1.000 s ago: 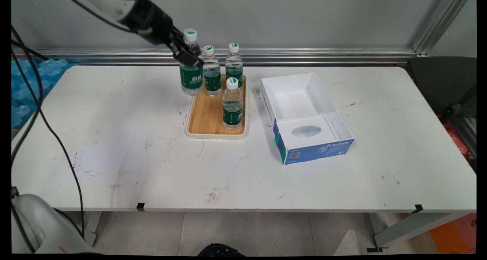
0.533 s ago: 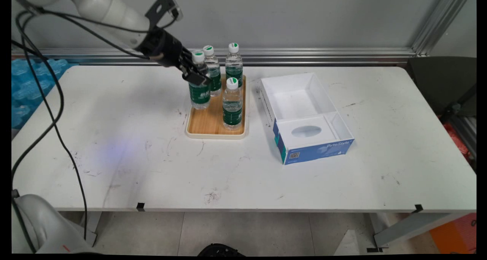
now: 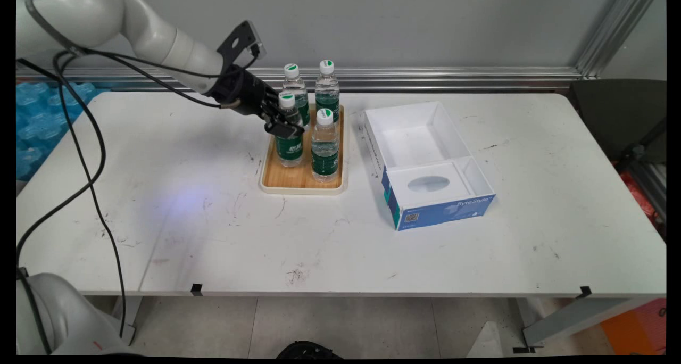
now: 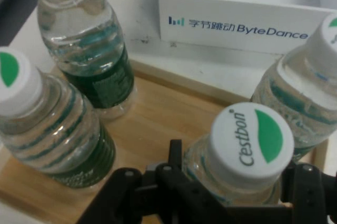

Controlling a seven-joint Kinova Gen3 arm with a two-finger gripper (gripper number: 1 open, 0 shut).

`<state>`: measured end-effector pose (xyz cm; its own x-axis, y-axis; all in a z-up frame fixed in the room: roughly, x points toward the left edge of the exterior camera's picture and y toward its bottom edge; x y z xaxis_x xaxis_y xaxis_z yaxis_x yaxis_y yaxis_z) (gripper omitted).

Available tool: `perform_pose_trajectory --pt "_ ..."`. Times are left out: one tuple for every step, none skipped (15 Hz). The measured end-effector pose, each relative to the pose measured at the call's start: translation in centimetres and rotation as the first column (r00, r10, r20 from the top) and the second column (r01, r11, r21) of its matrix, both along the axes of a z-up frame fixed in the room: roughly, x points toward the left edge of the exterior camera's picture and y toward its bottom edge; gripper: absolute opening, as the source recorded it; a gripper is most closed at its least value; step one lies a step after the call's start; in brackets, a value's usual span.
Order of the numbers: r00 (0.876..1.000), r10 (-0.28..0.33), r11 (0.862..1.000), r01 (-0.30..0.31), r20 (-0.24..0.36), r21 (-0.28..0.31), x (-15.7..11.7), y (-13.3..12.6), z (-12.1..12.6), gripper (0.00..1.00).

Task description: Place the picked object on the tray

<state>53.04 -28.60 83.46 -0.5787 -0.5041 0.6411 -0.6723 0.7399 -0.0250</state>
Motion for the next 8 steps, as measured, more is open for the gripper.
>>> perform_pose_trajectory --pt "1.000 -0.003 1.000 0.003 -0.001 -0.002 0.0 -0.1 -0.3 0.00" --pt "1.000 -0.009 1.000 0.009 -0.003 -0.004 0.0 -0.2 -0.7 0.00" --pt "1.000 -0.011 1.000 0.011 -0.004 -0.006 0.0 -0.2 -1.0 0.00" --pt "1.000 -0.015 1.000 0.015 -0.007 -0.008 0.0 -0.2 -1.3 0.00" --pt "1.000 -0.020 1.000 0.020 -0.009 -0.009 0.0 -0.2 -1.6 0.00" --pt "1.000 -0.022 1.000 0.022 -0.010 -0.010 0.0 -0.2 -1.7 1.00" --pt "1.000 -0.025 1.000 0.025 -0.011 -0.011 0.1 -0.2 -1.9 1.00" --pt "1.000 -0.027 1.000 0.027 -0.012 -0.012 0.2 -0.1 -2.0 1.00"
